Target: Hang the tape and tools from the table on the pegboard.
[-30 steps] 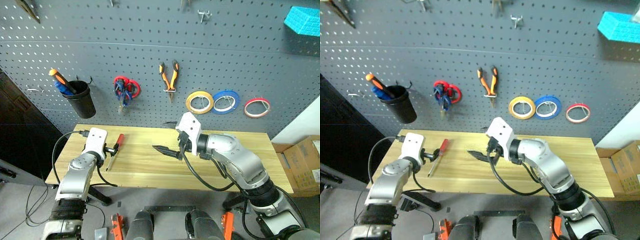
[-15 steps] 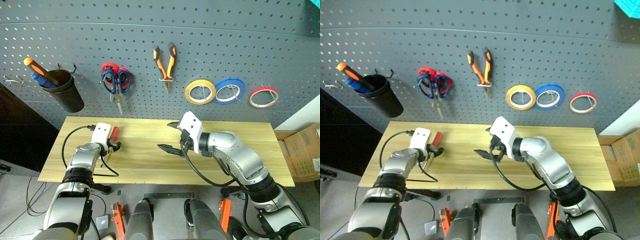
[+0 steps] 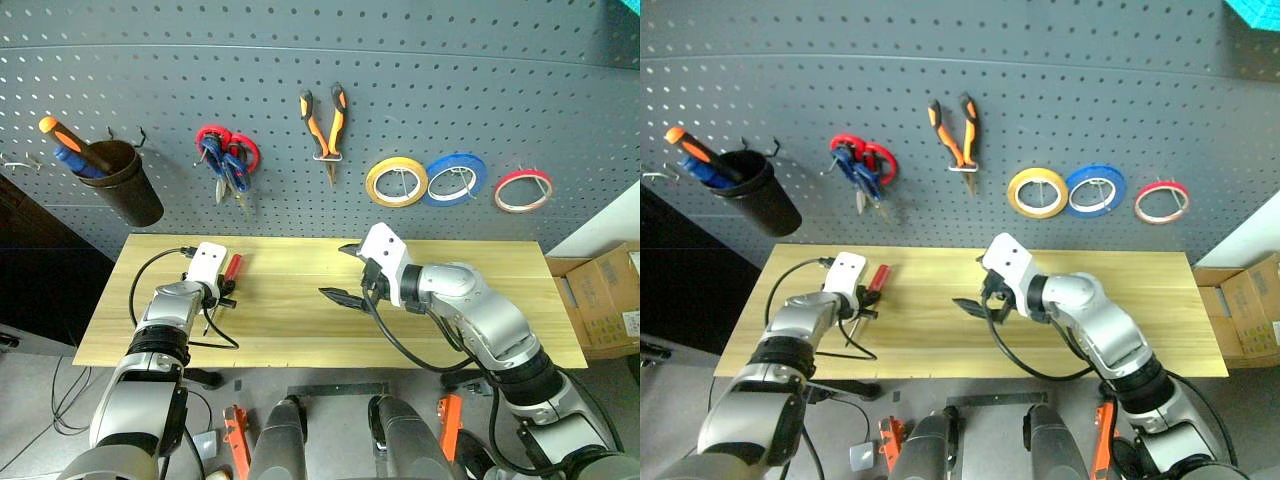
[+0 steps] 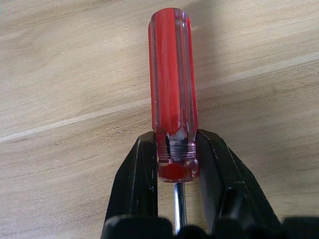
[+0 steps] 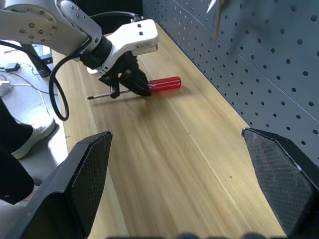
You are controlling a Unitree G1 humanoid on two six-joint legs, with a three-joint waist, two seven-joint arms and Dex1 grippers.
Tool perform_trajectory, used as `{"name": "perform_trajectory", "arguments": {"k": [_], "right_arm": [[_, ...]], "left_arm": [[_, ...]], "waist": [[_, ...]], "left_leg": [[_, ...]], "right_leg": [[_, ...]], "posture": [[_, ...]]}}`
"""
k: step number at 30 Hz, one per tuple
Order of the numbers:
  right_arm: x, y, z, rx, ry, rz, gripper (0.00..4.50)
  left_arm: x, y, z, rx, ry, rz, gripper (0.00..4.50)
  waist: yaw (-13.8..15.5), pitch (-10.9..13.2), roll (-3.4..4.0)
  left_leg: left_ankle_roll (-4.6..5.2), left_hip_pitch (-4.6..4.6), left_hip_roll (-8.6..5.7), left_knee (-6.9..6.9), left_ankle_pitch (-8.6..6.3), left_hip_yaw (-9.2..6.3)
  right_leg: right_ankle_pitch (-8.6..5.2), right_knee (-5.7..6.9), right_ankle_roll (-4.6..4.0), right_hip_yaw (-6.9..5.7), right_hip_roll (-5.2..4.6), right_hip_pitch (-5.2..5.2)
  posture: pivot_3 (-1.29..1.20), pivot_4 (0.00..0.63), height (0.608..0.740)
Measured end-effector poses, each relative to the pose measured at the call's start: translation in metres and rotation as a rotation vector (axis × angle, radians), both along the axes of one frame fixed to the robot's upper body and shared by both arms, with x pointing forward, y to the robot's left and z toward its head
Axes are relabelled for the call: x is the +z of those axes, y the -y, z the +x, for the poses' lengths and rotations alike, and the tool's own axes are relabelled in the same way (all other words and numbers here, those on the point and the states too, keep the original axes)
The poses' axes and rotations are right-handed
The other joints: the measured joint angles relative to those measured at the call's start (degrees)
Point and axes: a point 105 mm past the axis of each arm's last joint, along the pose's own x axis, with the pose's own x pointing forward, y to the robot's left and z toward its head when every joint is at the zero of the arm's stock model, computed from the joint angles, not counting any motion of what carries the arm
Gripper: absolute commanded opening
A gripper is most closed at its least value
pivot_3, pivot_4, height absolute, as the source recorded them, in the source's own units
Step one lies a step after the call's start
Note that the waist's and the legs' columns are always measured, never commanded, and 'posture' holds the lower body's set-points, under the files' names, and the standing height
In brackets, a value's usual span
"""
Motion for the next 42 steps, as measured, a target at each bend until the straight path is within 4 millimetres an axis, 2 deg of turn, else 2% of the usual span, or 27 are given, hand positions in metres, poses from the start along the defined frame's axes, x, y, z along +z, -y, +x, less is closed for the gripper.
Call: {"name": "perform_trajectory", "arguments": {"k": [6,10,17,21,24,27,30,33,36,38,40,42], "right_arm": [[0.002,0.0,0.001,0.001,0.011,0.004,4.5],[0.012,0.001,0.002,0.001,0.011,0.066,4.5],[0.057,-0.012,-0.01,0.061,-0.016,0.366,4.5],[0.087,-0.015,-0.009,0.046,-0.023,0.545,4.5],[0.096,-0.018,-0.009,0.046,-0.028,0.606,4.5],[0.096,-0.019,-0.009,0.049,-0.034,0.62,4.5],[0.098,-0.021,-0.006,0.057,-0.026,0.626,4.5],[0.102,-0.022,-0.004,0.069,-0.007,0.63,4.5],[0.103,-0.023,0.0,0.075,-0.003,0.627,4.5],[0.105,-0.023,0.001,0.085,0.004,0.627,4.5],[0.105,-0.024,0.001,0.093,0.003,0.626,4.5],[0.105,-0.023,0.002,0.094,0.008,0.624,4.5]], "left_arm": [[0.001,0.003,-0.002,-0.024,0.007,0.024,0.75],[0.011,0.017,-0.007,-0.083,0.085,0.031,0.75],[0.069,0.05,-0.016,-0.188,0.342,-0.002,0.75],[0.115,0.068,-0.029,-0.217,0.526,-0.02,0.75],[0.141,0.075,-0.041,-0.235,0.642,0.028,0.75],[0.16,0.066,-0.048,-0.153,0.723,0.076,0.75],[0.161,0.042,-0.056,0.007,0.734,0.118,0.75],[0.146,0.026,-0.065,0.128,0.679,0.129,0.75],[0.128,0.022,-0.072,0.19,0.617,0.115,0.75],[0.125,0.023,-0.075,0.21,0.608,0.105,0.75],[0.125,0.021,-0.075,0.224,0.611,0.109,0.75],[0.134,0.017,-0.074,0.25,0.645,0.121,0.75]], "waist": [[0.01,0.01,-0.01],[0.14,0.0,-0.04],[0.39,-0.31,-0.29],[0.66,-0.98,-0.54],[1.01,-2.56,-0.61],[1.78,-3.94,-0.62],[2.08,-4.82,-0.66],[2.52,-5.74,-0.73],[3.34,-6.57,-0.8],[3.8,-7.03,-0.87],[4.17,-7.44,-0.9],[4.57,-7.69,-1.0]], "left_leg": [[-0.01,-0.02,0.0,-0.02,0.0,0.0],[-0.02,-0.07,0.0,-0.08,0.0,-0.03],[-0.06,-0.07,0.01,-0.08,0.02,-0.12],[-0.15,-0.08,-0.02,-0.08,0.07,-0.11],[-0.22,-0.07,-0.02,-0.19,0.03,-0.08],[-0.24,-0.03,-0.02,-0.17,0.01,-0.04],[-0.23,0.12,-0.01,-0.13,0.02,0.01],[-0.24,0.27,-0.01,-0.11,0.03,0.03],[-0.24,0.32,0.01,-0.11,0.04,0.03],[-0.26,0.32,0.01,-0.1,0.05,0.02],[-0.26,0.34,0.01,-0.1,0.05,0.04],[-0.26,0.37,0.01,-0.1,0.05,0.04]], "right_leg": [[0.0,-0.05,0.0,0.0,0.0,0.0],[0.01,-0.09,-0.01,-0.02,-0.03,-0.03],[0.16,-0.07,-0.21,-0.12,-0.04,0.0],[0.24,-0.11,-0.19,-0.11,-0.07,0.0],[0.24,-0.18,-0.2,-0.12,-0.06,0.0],[0.23,-0.18,-0.2,-0.11,-0.02,0.02],[0.16,-0.19,-0.02,-0.08,0.0,0.18],[0.18,-0.19,0.0,-0.07,0.01,0.3],[0.2,-0.16,-0.04,-0.07,0.04,0.31],[0.21,-0.16,-0.06,-0.08,0.05,0.32],[0.22,-0.16,-0.06,-0.07,0.05,0.34],[0.24,-0.15,-0.1,-0.06,0.06,0.34]], "posture": [[-0.02,0.274,0.74],[0.02,0.227,0.74],[0.08,0.146,0.74],[0.13,0.094,0.74],[0.15,0.071,0.74],[0.17,0.057,0.74],[0.19,0.043,0.74],[0.2,0.033,0.74],[0.2,0.029,0.74],[0.21,0.024,0.74],[0.21,0.021,0.74],[0.21,0.015,0.74]]}}
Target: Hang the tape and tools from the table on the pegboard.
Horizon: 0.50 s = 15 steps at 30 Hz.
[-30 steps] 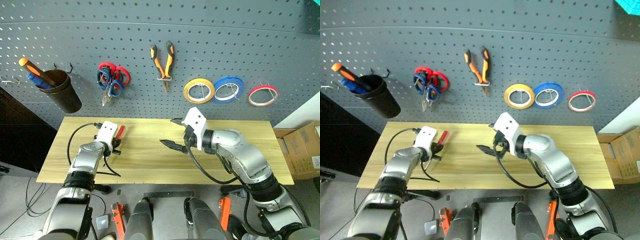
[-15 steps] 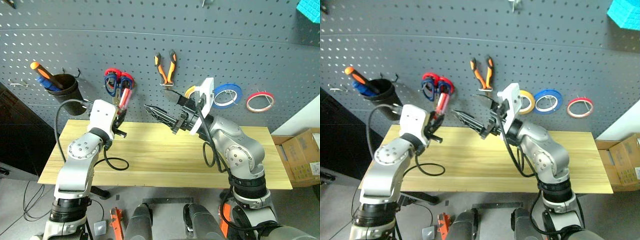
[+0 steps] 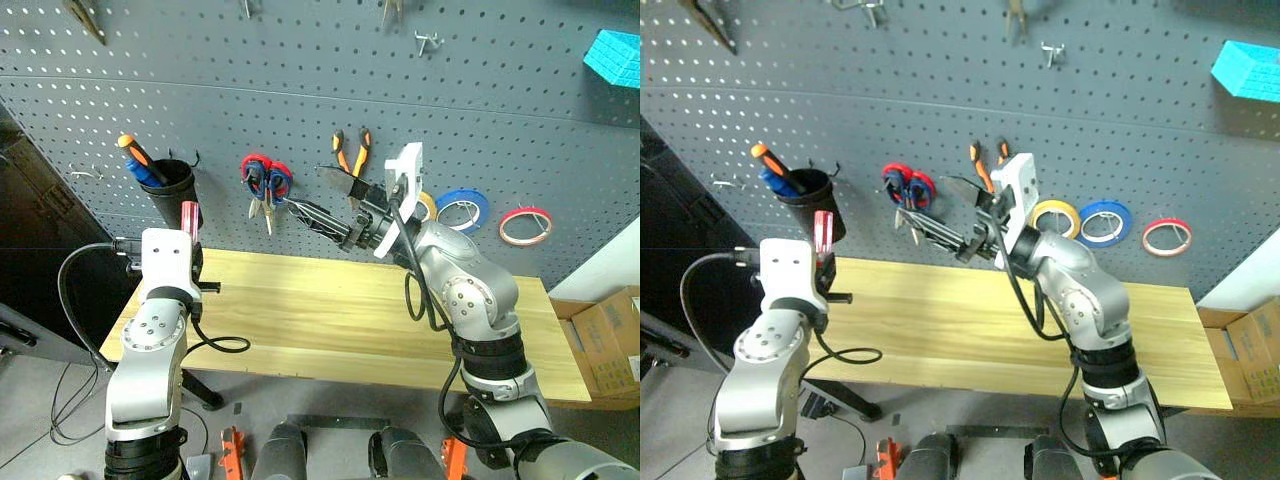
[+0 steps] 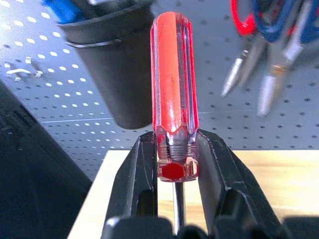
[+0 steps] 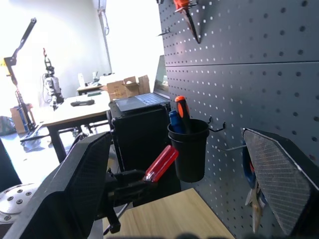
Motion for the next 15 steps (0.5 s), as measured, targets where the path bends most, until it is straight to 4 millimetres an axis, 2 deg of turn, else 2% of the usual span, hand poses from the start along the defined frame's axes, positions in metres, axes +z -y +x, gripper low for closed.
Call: {"name": "perform_trajectory", "arguments": {"k": [2,6,8,11,15], "right_arm": [[0.001,0.001,0.0,0.003,0.009,-0.004,4.5],[0.008,-0.003,-0.002,0.025,0.032,-0.001,4.5],[0.01,-0.004,-0.002,0.027,0.037,0.002,4.5],[0.015,-0.006,-0.004,0.039,0.045,0.014,4.5],[0.02,-0.011,-0.005,0.053,0.058,0.029,4.5]], "left_arm": [[0.023,-0.006,0.011,0.017,0.069,0.021,0.75],[0.114,-0.035,0.024,0.08,0.327,0.13,0.75],[0.143,-0.044,0.025,0.097,0.412,0.162,0.75],[0.166,-0.057,0.038,0.112,0.46,0.175,0.75],[0.183,-0.069,0.06,0.101,0.512,0.155,0.75]], "waist": [[0.65,-0.1,-0.08],[0.98,-0.5,-0.14],[0.98,-1.14,-0.03],[1.12,-1.34,-0.07],[1.52,-1.41,-0.1]], "left_leg": [[-0.03,0.03,0.02,0.01,0.02,-0.03],[-0.19,0.07,0.11,-0.01,0.12,-0.13],[-0.2,0.11,0.1,-0.02,0.12,0.02],[-0.2,0.14,0.11,-0.04,0.12,0.02],[-0.2,0.25,0.12,-0.04,0.13,0.02]], "right_leg": [[0.02,0.09,-0.03,-0.04,0.05,-0.01],[0.17,0.01,-0.21,-0.01,0.25,-0.01],[0.18,-0.03,-0.19,0.1,0.2,0.02],[0.17,0.0,-0.19,0.07,0.24,0.0],[0.2,0.06,-0.16,0.08,0.26,0.04]], "posture": [[0.21,0.012,0.74],[0.21,0.005,0.74],[0.21,0.002,0.74],[0.21,0.0,0.74],[0.19,0.0,0.74]]}}
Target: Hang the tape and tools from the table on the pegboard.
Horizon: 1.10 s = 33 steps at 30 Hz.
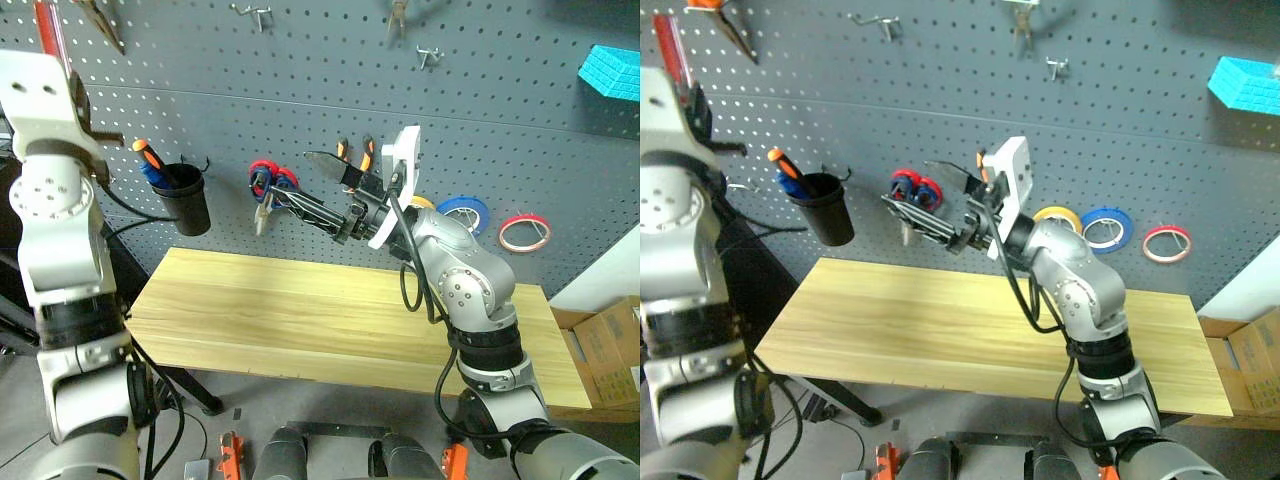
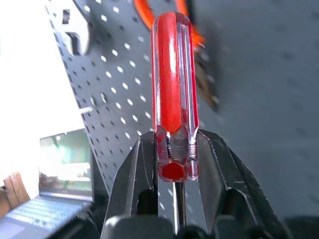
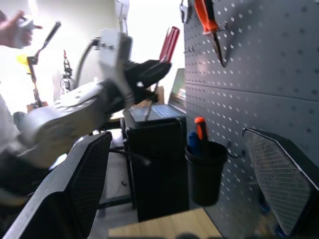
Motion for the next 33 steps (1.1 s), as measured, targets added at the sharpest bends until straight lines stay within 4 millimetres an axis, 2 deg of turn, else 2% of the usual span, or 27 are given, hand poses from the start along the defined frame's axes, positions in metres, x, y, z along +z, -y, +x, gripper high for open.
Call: {"name": "perform_trajectory", "arguments": {"k": [3,9,12,15,17,22,33], "right_arm": [[0.002,-0.001,0.0,0.001,0.006,0.012,4.5],[-0.001,0.001,0.006,-0.033,-0.004,0.003,4.5],[-0.001,0.002,0.007,-0.044,0.003,0.002,4.5],[-0.001,0.003,0.007,-0.051,0.003,0.004,4.5],[-0.003,0.004,0.008,-0.059,-0.004,0.004,4.5],[-0.006,0.006,0.009,-0.076,-0.014,0.003,4.5],[-0.007,0.009,0.009,-0.093,-0.014,0.0,4.5]], "left_arm": [[0.0,0.001,0.016,-0.059,0.013,-0.003,0.75],[-0.019,-0.001,0.044,-0.131,-0.042,-0.064,0.75],[-0.036,0.008,0.058,-0.189,-0.085,-0.117,0.75],[-0.066,0.021,0.071,-0.244,-0.167,-0.168,0.75],[-0.075,0.026,0.074,-0.27,-0.192,-0.173,0.75],[-0.067,0.031,0.076,-0.292,-0.171,-0.166,0.75],[-0.069,0.025,0.075,-0.278,-0.175,-0.162,0.75]], "waist": [[0.2,-0.11,-0.09],[0.29,-0.21,-0.26],[0.27,-0.21,-0.26],[0.03,-0.21,-0.26],[-0.24,-0.21,-0.25],[-0.59,-0.21,-0.25],[-1.33,-0.2,-0.24]], "left_leg": [[-0.01,0.06,0.0,0.01,0.0,0.04],[-0.01,0.05,0.0,0.01,0.0,0.06],[-0.01,0.05,0.0,0.01,0.0,0.06],[0.0,0.05,0.0,0.02,0.01,0.06],[0.0,0.05,0.01,0.02,0.01,0.06],[0.01,0.08,0.01,0.03,0.01,0.04],[0.01,0.18,0.03,0.04,0.01,0.04]], "right_leg": [[0.04,-0.03,-0.06,0.01,-0.01,0.11],[0.16,-0.05,-0.26,0.01,-0.02,0.13],[0.14,-0.05,-0.22,0.01,-0.02,0.16],[0.16,-0.03,-0.25,0.02,-0.01,0.15],[0.16,0.0,-0.27,0.02,-0.01,0.15],[0.12,0.03,-0.21,0.02,0.0,0.18],[0.02,0.06,-0.03,0.04,0.02,0.25]], "posture": [[0.18,0.001,0.74],[0.16,0.016,0.74],[0.14,0.024,0.74],[0.14,0.03,0.74],[0.14,0.034,0.74],[0.13,0.042,0.74],[0.13,0.049,0.74]]}}
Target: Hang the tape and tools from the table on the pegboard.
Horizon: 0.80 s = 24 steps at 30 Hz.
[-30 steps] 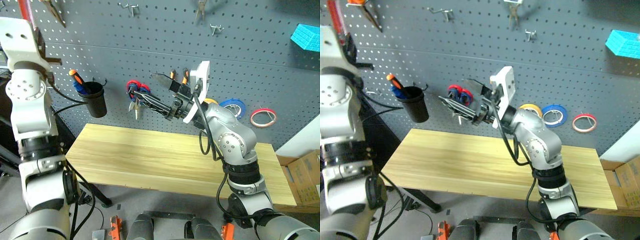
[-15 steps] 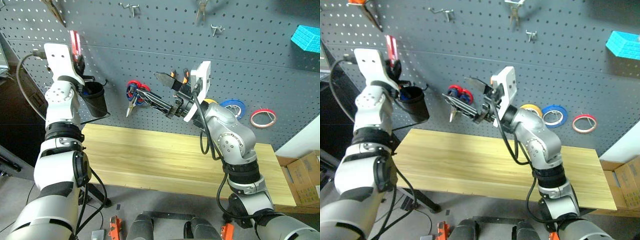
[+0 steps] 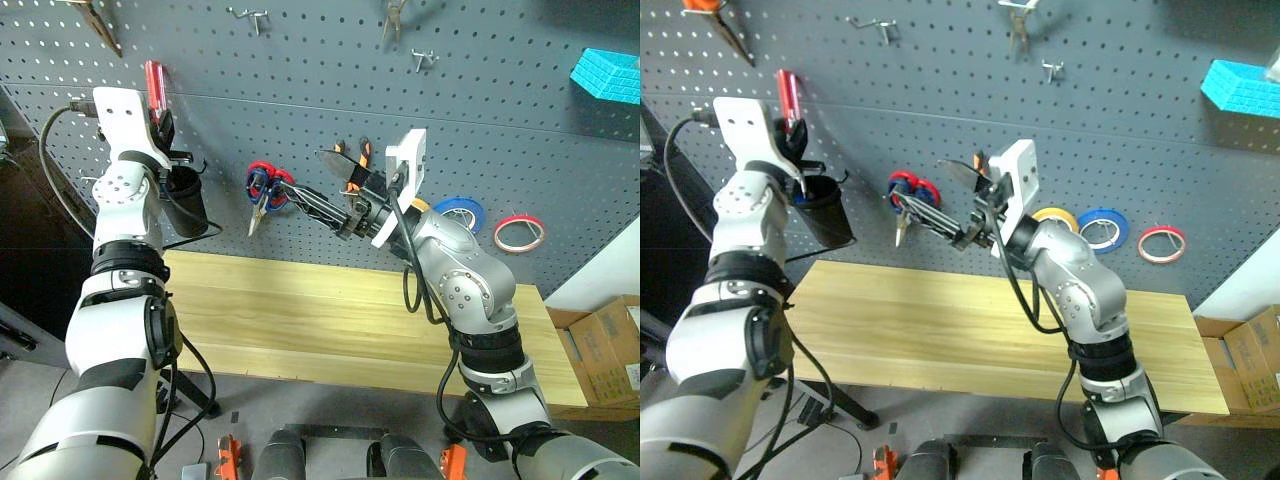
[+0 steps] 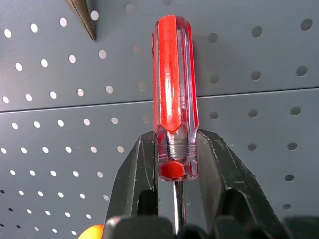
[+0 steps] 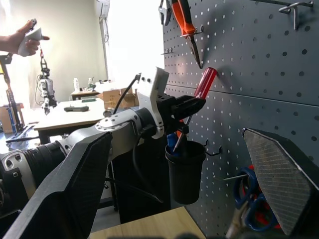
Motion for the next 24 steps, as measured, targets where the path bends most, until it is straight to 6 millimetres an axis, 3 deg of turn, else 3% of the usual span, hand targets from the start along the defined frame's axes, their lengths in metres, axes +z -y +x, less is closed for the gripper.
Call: {"name": "perform_trajectory", "arguments": {"k": [4,15,20,24], "right_arm": [[0.0,0.0,0.001,-0.005,-0.002,0.001,4.5],[-0.002,0.003,0.002,-0.017,-0.004,-0.008,4.5],[-0.002,0.004,0.002,-0.023,0.0,-0.013,4.5],[-0.002,0.005,0.002,-0.024,0.001,-0.016,4.5]], "left_arm": [[-0.001,-0.001,0.0,0.009,0.0,-0.002,0.75],[-0.015,-0.001,-0.003,0.032,0.0,-0.005,4.31],[-0.033,-0.001,-0.007,0.04,-0.028,-0.026,4.46],[-0.031,0.005,-0.011,0.024,-0.016,-0.037,4.46]], "waist": [[0.0,0.0,0.0],[-0.08,0.02,0.03],[-0.22,0.03,0.04],[-0.24,0.03,0.04]], "left_leg": [[0.0,0.0,0.0,0.0,0.0,0.0],[0.0,0.03,0.0,0.0,0.0,0.0],[0.0,0.05,0.01,0.0,0.0,0.0],[0.01,0.06,0.01,0.0,0.0,0.0]], "right_leg": [[0.0,0.0,0.0,0.0,0.0,0.0],[0.0,0.0,0.0,0.01,0.0,0.02],[0.0,0.01,-0.01,0.03,0.0,0.03],[0.0,0.0,-0.01,0.04,0.0,0.06]], "posture": [[0.12,0.051,0.74],[0.11,0.065,0.74],[0.11,0.067,0.74],[0.11,0.067,0.74]]}}
